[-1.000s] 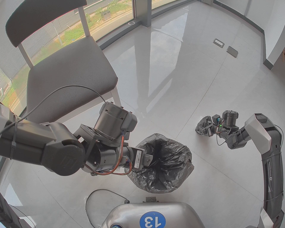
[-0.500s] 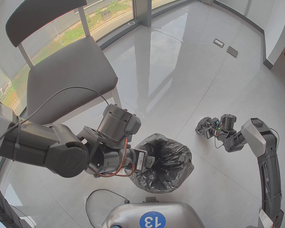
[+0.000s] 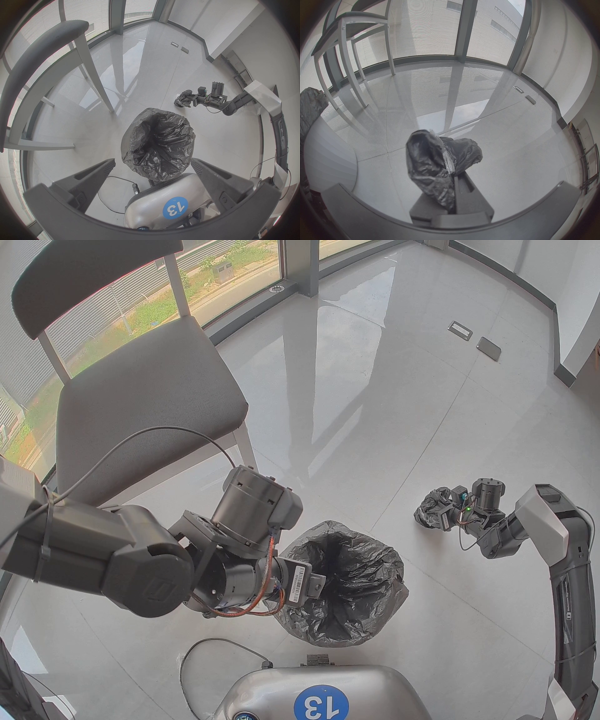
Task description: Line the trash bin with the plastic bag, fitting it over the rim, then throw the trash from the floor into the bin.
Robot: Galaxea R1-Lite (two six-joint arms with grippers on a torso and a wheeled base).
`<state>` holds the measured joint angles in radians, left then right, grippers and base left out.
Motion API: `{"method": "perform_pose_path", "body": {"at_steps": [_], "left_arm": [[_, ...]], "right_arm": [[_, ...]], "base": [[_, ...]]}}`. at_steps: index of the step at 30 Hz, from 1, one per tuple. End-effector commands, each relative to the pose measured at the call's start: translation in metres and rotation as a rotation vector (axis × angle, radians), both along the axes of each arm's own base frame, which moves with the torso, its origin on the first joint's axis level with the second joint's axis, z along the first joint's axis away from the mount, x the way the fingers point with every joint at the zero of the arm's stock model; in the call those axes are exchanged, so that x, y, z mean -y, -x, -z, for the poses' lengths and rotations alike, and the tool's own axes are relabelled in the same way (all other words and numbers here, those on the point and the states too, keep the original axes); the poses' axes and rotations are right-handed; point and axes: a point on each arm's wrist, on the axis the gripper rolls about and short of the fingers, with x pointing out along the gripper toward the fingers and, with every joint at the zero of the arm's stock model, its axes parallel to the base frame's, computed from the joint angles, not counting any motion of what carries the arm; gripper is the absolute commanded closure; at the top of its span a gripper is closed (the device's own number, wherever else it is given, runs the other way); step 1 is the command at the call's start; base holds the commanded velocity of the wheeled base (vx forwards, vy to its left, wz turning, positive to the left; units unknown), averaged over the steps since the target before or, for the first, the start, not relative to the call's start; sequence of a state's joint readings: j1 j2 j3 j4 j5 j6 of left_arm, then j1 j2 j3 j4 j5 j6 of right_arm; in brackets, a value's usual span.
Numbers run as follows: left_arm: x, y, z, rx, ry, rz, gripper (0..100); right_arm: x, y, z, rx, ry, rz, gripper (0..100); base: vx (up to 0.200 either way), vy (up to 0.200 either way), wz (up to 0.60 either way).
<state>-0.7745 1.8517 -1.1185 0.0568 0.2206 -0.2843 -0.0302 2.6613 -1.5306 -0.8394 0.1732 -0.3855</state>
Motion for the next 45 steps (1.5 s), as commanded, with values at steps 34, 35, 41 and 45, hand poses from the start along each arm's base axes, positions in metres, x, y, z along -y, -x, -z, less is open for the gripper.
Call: {"method": "perform_pose_path", "body": {"at_steps": [34, 35, 41, 45], "left_arm": [[-0.018, 0.004, 0.023, -0.019, -0.15, -0.029, 0], [-0.019, 0.004, 0.023, -0.019, -0.15, -0.033, 0], [-0.03, -0.002, 0.019, -0.013, -0.142, -0.07, 0], [-0.036, -0.003, 0.018, -0.015, -0.143, -0.088, 0]], "right_arm": [[-0.095, 0.186, -0.164, 0.174, -0.015, -0.337, 100], [-0.098, 0.186, -0.165, 0.176, -0.02, -0.345, 100], [-0.121, 0.195, -0.161, 0.153, -0.034, -0.422, 100], [-0.144, 0.207, -0.154, 0.117, -0.054, -0.497, 100]], "base": [[0.0, 0.0, 0.0], [0.0, 0.0, 0.0], [0.0, 0.0, 0.0], [0.0, 0.0, 0.0]]}}
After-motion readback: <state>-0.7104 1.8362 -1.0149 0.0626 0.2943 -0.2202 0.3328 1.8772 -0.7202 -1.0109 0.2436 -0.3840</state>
